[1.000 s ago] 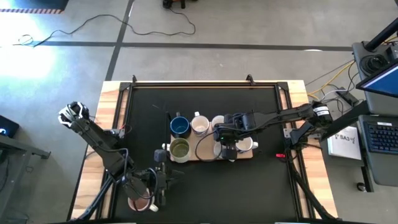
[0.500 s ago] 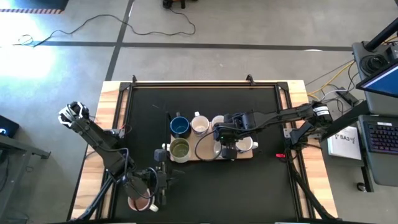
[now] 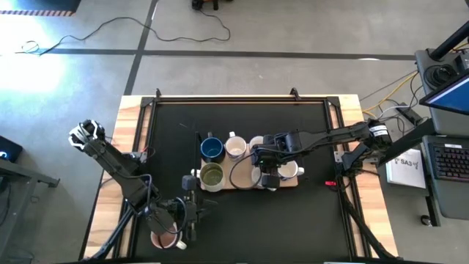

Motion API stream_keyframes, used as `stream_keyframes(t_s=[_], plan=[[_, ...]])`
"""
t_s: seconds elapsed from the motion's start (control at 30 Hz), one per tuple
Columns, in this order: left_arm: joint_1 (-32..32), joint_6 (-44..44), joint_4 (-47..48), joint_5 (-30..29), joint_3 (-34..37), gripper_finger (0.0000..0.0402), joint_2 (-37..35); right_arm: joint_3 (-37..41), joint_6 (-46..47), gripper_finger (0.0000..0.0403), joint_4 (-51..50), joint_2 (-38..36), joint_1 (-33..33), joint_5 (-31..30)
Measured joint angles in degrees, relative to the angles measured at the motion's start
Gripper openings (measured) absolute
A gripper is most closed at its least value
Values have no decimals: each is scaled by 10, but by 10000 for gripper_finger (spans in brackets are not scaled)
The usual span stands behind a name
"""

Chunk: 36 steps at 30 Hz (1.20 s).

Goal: Place coffee mugs
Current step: Put the gray patterned mug on the shelf

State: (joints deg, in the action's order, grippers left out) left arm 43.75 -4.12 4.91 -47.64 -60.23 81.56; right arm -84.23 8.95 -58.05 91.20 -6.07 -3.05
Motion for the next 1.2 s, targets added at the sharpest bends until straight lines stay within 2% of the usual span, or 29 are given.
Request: stream_keyframes(t_s=[0.3,0.57,0.87,1.2], plan=[[-3,0,-1,0,0,49,0,-58,19,78,-34,0,-2,4],[-3,0,0,0,0,49,0,-77,78,61,5,1,-47,76],[-3,1,8,6,0,49,0,-77,115,58,19,43,-105,76],[-3,-1,12,18,0,49,0,-76,108,59,7,73,-109,60]])
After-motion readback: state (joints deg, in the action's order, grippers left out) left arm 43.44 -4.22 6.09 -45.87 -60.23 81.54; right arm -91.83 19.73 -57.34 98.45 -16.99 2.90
